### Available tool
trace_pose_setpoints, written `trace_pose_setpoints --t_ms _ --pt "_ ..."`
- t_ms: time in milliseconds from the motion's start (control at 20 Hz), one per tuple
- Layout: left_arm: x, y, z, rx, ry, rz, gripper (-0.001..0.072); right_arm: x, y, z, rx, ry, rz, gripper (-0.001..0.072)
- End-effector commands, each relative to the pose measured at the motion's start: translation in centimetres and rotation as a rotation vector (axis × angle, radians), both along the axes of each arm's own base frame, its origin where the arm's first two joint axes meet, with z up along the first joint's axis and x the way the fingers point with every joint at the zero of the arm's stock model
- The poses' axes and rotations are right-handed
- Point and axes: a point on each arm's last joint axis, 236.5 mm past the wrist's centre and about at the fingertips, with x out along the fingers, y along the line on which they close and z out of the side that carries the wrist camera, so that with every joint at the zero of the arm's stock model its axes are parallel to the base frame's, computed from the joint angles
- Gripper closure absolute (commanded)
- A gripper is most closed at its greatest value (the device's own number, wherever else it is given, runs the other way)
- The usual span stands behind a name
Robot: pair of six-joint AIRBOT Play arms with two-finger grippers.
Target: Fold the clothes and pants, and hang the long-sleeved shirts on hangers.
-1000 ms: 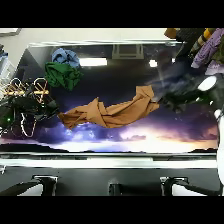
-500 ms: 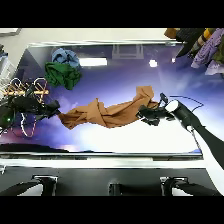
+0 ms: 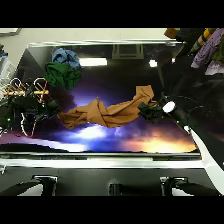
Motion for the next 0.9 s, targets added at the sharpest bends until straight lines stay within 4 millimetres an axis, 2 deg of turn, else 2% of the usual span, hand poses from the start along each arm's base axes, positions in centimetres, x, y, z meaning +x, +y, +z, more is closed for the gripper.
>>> trace_pose_setpoints --t_ms 0,100,150,250,350,400,500,600,700,800,850 --pt "0.8 0.5 1.5 0.035 -0.053 -0.047 0.0692 1.9 -1.0 5.4 -0.005 -0.141 -0.014 0.0682" --pt "2.7 1.9 5.8 0.078 -0.163 -0.048 0.0692 3.7 -3.9 11.8 -0.069 -0.308 -0.035 0.0683" --pt "3.7 3.0 8.7 0.1 -0.23 -0.028 0.0693 4.6 -6.3 15.5 -0.129 -0.398 -0.062 0.0683" --pt "5.2 5.2 16.2 0.155 -0.392 0.015 0.0692 5.1 -10.9 22.4 -0.208 -0.533 -0.142 0.0682" --pt "5.6 6.6 24.7 0.217 -0.567 0.044 0.0693 4.5 -13.2 29.1 -0.261 -0.669 -0.159 0.0682" --pt "5.3 6.9 28.7 0.246 -0.65 0.052 0.0693 3.9 -13.4 32.4 -0.296 -0.745 -0.138 0.0682" --pt "3.7 6.5 36.6 0.301 -0.813 0.057 0.0693 1.6 -12.3 39.4 -0.336 -0.907 -0.081 0.0681" --pt "1.2 5.6 42.6 0.341 -0.941 0.058 0.0693 -1.5 -11.1 44.4 -0.328 -1.013 -0.052 0.0681" --pt "-2.0 4.4 47.0 0.372 -1.043 0.062 0.0692 -5.3 -10.0 48.2 -0.323 -1.083 -0.029 0.0681" --pt "-5.4 3.2 49.7 0.396 -1.115 0.06 0.0693 -9.1 -9.0 50.9 -0.274 -1.126 -0.032 0.0681" --pt "-6.9 2.6 50.4 0.405 -1.131 0.057 0.0692 -10.8 -8.4 51.8 -0.237 -1.134 -0.037 0.0681"
